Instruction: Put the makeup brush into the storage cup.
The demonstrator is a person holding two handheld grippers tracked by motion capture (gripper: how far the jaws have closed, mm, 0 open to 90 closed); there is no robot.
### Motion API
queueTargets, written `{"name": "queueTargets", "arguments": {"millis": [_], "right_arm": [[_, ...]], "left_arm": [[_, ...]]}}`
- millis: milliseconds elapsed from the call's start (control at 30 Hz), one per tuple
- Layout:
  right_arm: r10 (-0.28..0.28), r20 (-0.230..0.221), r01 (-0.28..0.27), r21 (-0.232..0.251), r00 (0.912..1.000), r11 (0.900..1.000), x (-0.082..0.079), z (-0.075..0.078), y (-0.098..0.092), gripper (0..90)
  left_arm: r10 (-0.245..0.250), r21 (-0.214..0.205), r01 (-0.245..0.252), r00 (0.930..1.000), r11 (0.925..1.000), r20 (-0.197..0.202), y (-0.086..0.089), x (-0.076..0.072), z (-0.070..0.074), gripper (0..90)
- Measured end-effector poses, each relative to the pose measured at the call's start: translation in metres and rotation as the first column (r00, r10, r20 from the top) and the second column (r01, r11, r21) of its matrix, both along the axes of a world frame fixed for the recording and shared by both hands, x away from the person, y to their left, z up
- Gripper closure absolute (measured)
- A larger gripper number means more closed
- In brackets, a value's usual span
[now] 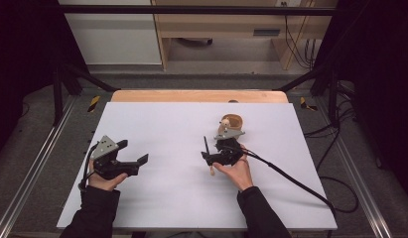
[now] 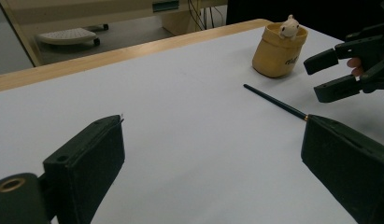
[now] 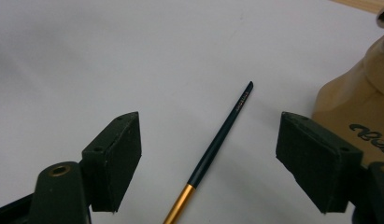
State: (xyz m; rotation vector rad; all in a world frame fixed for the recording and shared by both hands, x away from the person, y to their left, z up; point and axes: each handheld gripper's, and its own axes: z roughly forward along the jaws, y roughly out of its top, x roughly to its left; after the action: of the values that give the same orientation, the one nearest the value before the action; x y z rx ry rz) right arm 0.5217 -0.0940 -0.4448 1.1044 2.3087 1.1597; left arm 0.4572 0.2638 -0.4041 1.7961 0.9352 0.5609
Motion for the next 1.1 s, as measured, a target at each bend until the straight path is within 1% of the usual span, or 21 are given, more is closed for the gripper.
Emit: {"name": "queueTargets", "arguments": {"millis": [167,200,267,300,433,467,533,567,600,733,767,800,833,1100], "right_arm": [[0.005,-0.02,-0.006,-0.021,0.9998,0.9998,0.004,-0.006,0.005,26.3],[0.003,-0.033,-0.004,-0.024,0.9995,0.9997,0.007,-0.01,0.007,28.1],[-0.001,-0.037,0.0,-0.022,0.9993,0.9998,0.007,-0.012,0.007,28.6],[-0.004,-0.047,0.002,-0.033,0.9989,0.9994,0.009,-0.016,0.009,29.2],[0.002,-0.058,-0.005,-0.05,0.9983,0.9987,0.01,-0.021,0.01,30.7],[0.008,-0.061,-0.012,-0.07,0.9981,0.9975,0.009,-0.025,0.012,32.9],[0.011,-0.058,-0.016,-0.083,0.9982,0.9965,0.009,-0.026,0.012,34.8],[0.011,-0.058,-0.016,-0.083,0.9982,0.9965,0.009,-0.026,0.012,34.8],[0.021,-0.055,-0.026,-0.095,0.9982,0.9951,0.008,-0.028,0.013,38.3],[0.025,-0.062,-0.031,-0.103,0.9978,0.9942,0.008,-0.03,0.013,41.6],[0.031,-0.066,-0.038,-0.113,0.9973,0.9929,0.008,-0.031,0.013,45.2],[0.031,-0.073,-0.039,-0.11,0.9969,0.9932,0.007,-0.032,0.014,46.2],[0.04,-0.071,-0.048,-0.114,0.9966,0.9924,0.008,-0.033,0.014,47.5],[0.052,-0.071,-0.061,-0.127,0.9961,0.9901,0.005,-0.032,0.014,56.9]], "left_arm": [[-0.001,0.0,0.001,1.0,1.0,0.0,0.0,0.0,0.0,5.6],[-0.003,0.007,0.003,1.0,1.0,-0.002,0.0,0.0,0.0,5.6],[-0.003,0.008,0.003,1.0,1.0,-0.003,0.0,0.0,0.0,5.6],[-0.001,0.005,0.001,1.0,1.0,-0.005,-0.001,0.001,-0.001,5.6],[-0.003,0.007,0.003,1.0,1.0,-0.005,-0.001,0.001,-0.001,5.6],[-0.004,0.008,0.004,1.0,1.0,-0.005,-0.001,0.0,-0.001,5.6],[-0.004,0.008,0.004,1.0,1.0,-0.006,-0.001,0.001,-0.001,5.6],[-0.006,0.015,0.006,1.0,0.9999,-0.007,-0.001,0.001,-0.001,5.6],[-0.004,0.012,0.004,1.0,0.9999,-0.008,-0.002,0.001,-0.001,5.6],[-0.005,0.014,0.005,1.0,0.9999,-0.008,-0.002,0.001,-0.001,5.6],[-0.008,0.018,0.008,0.9999,0.9998,-0.008,-0.002,0.001,-0.001,5.6],[-0.007,0.019,0.007,0.9999,0.9998,-0.008,-0.002,0.001,-0.001,5.6],[-0.007,0.019,0.007,0.9999,0.9998,-0.008,-0.002,0.001,-0.001,5.6],[-0.011,0.02,0.011,0.9999,0.9998,-0.008,-0.002,0.001,-0.001,5.6]]}}
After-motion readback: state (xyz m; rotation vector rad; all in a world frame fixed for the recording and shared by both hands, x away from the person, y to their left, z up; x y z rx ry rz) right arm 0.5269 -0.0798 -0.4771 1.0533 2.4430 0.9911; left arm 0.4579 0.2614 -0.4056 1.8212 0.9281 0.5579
